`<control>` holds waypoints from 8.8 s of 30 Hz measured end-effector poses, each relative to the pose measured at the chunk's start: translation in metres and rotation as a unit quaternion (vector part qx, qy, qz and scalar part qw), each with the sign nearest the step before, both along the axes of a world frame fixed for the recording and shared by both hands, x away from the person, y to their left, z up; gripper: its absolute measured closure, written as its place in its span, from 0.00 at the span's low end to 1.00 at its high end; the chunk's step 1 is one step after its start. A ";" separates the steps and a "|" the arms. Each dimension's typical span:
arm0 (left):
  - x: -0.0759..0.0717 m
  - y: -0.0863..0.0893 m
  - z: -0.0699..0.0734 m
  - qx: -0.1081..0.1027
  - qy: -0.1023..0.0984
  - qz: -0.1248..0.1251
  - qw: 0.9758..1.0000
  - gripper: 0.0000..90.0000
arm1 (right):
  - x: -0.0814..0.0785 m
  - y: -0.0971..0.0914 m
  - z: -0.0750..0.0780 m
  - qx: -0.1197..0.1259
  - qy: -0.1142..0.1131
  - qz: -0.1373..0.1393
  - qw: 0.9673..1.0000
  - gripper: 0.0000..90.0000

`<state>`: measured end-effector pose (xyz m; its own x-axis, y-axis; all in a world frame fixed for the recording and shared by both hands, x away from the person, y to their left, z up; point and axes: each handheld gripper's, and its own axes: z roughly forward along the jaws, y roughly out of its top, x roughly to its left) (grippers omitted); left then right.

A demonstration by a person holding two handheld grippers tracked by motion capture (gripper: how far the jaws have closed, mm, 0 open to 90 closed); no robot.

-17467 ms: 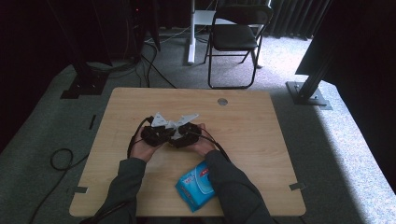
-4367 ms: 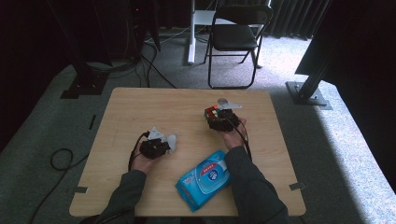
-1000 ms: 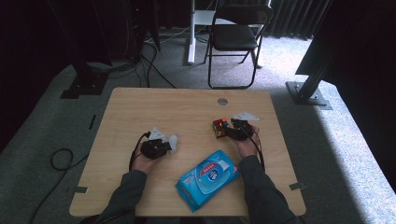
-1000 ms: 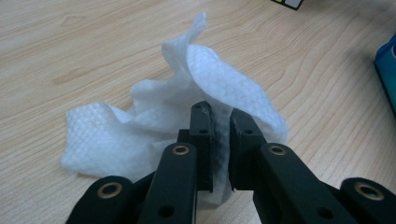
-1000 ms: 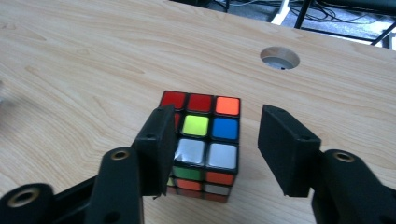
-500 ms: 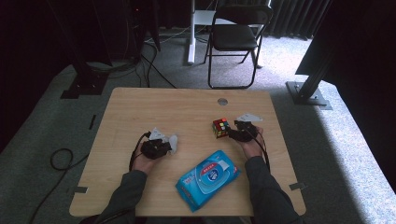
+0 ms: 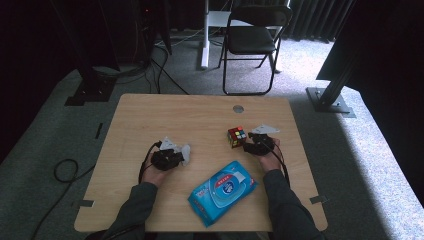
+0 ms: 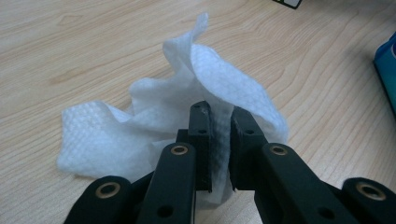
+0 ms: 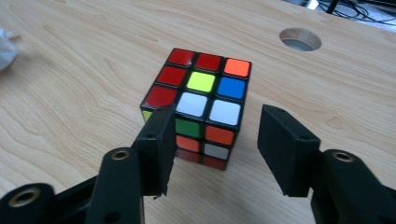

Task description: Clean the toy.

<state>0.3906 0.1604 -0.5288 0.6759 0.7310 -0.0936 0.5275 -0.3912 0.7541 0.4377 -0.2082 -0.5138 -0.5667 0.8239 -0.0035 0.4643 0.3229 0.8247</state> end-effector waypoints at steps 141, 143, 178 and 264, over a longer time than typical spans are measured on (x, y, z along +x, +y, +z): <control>0.001 -0.001 -0.001 -0.002 -0.001 -0.002 1.000 0.90 | 0.028 -0.010 0.007 0.166 0.099 -0.132 0.972 0.93; 0.001 -0.001 -0.001 -0.002 -0.001 -0.002 1.000 0.90 | 0.029 -0.014 0.007 0.173 0.103 -0.132 0.971 0.93; 0.000 0.000 0.000 -0.002 -0.002 -0.001 1.000 0.90 | 0.032 -0.010 0.000 0.203 0.131 -0.127 0.962 0.77; 0.000 -0.002 -0.002 -0.004 -0.001 -0.004 1.000 0.89 | 0.031 0.008 0.015 0.105 0.114 -0.146 0.977 0.75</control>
